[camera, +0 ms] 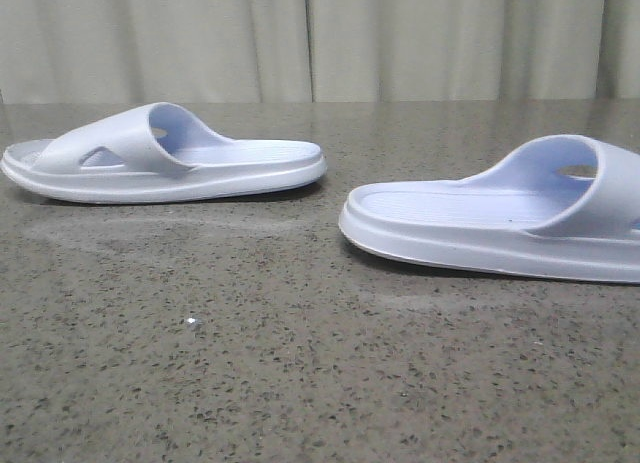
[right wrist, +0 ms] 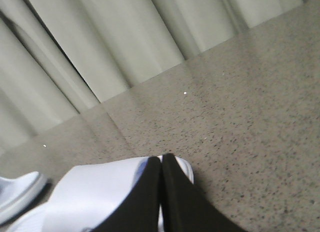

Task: Insert blue slippers together front up
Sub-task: 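Lower both grippers toward the toe ends of the two pale blue slippers, then close each gripper on the toe rim of its slipper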

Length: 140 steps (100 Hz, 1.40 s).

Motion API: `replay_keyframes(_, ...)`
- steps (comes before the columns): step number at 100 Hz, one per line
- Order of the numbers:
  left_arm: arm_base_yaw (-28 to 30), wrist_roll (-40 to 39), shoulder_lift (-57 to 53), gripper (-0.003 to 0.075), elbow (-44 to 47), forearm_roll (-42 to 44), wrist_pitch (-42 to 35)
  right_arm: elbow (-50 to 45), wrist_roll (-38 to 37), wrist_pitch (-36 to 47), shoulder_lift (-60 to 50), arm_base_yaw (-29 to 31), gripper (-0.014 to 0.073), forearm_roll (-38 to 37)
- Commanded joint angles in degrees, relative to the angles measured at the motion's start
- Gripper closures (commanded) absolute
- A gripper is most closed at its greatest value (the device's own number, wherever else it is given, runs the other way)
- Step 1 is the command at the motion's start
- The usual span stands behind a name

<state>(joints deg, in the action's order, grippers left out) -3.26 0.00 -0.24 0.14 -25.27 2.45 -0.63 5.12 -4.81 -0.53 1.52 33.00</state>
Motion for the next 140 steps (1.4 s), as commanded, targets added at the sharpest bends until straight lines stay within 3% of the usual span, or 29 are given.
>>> replay_keyframes(1,0.1,0.0,-1.7,0.0705,0.5,-9.9,-4.8,-0.3,0.1,3.0,-1.2,0.0,0.0682,5.3)
replay_keyframes(12,0.1,0.0,-1.5,0.0705,-1.5,-12.7,-3.5,3.0,0.5,-1.0,-0.9,0.0,0.0671,4.2)
replay_keyframes(23,0.1,0.0,1.6,0.0705,-6.6,-7.3,-0.1,7.3,1.2,-7.3,2.7,0.0,0.0671,-1.6)
replay_keyframes(48,0.1,0.0,23.2,0.0705,-26.2,10.9,15.4,20.2,1.2,-15.5,20.7,0.0,0.0671,-9.2)
replay_keyframes(70,0.1,0.3,36.6,0.07,-34.1,11.0,21.2,28.5,1.2,-23.4,33.3,0.0,0.0667,-11.5)
replay_keyframes(77,0.1,0.3,38.0,0.0666,-34.3,10.3,20.7,29.5,1.2,-24.5,34.5,0.0,0.0623,-11.5)
replay_keyframes(82,0.1,0.3,38.7,0.0621,-34.3,10.1,20.6,30.2,1.2,-25.2,34.8,0.0,0.0545,-11.5)
replay_keyframes(98,0.1,0.3,40.1,0.0408,-34.3,8.9,20.3,30.8,1.2,-26.6,36.9,0.0,0.0316,-11.5)
replay_keyframes(109,0.1,0.3,41.1,0.0318,-34.4,7.4,20.2,30.9,1.2,-25.3,39.7,0.0,0.0306,-12.2)
replay_keyframes(140,0.1,1.8,42.7,0.0314,-35.3,6.4,20.3,35.2,1.5,-26.5,51.2,5.8,0.0306,-12.7)
